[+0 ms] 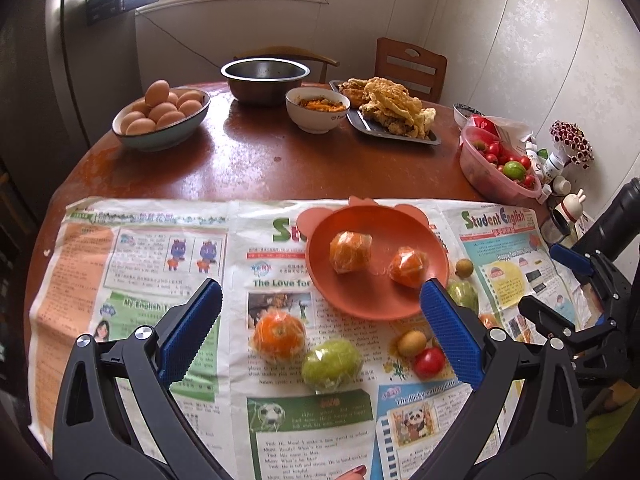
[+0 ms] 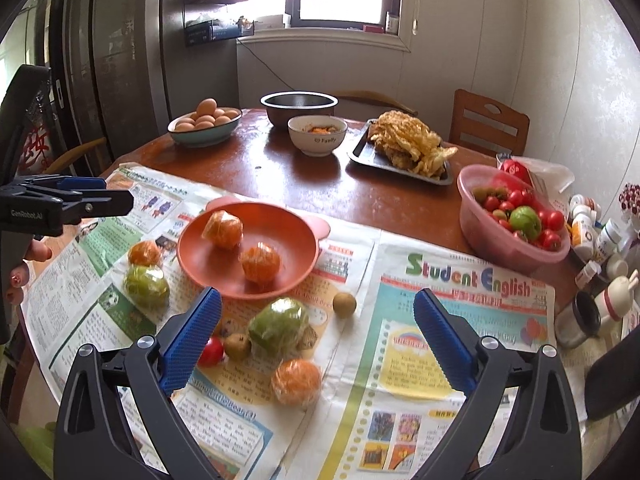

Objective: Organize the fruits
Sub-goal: 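Withdraw both open tools from the plate toward the remaining fruits, then grasp a bagged orange with the right tool while the left tool grasps a bagged green fruit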

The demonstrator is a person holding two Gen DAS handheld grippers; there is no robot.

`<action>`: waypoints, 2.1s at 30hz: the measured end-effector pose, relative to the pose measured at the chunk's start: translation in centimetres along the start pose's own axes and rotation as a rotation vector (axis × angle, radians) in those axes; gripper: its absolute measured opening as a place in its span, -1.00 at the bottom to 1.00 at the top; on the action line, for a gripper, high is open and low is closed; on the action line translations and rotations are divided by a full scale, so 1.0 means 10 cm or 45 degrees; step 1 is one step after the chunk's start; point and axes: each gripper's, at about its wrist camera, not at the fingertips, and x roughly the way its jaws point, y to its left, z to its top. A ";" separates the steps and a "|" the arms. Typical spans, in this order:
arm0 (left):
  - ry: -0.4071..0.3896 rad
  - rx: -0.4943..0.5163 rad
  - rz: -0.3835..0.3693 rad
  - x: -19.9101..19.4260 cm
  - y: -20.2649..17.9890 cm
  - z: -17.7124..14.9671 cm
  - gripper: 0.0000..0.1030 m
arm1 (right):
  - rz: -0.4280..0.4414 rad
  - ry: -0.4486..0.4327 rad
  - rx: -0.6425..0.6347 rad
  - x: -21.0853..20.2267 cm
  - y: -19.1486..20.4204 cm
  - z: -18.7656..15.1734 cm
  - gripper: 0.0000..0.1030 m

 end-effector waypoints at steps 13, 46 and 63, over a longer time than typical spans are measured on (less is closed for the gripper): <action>0.089 -0.010 -0.014 0.05 -0.07 -0.51 0.81 | 0.004 0.047 0.019 -0.01 -0.01 -0.30 0.88; 0.205 -0.088 -0.067 0.40 -0.07 -0.81 0.45 | 0.009 0.165 0.037 0.31 -0.02 -0.72 0.84; 0.216 -0.090 -0.079 0.52 -0.08 -0.71 0.20 | 0.101 0.195 -0.039 0.50 0.12 -0.64 -0.28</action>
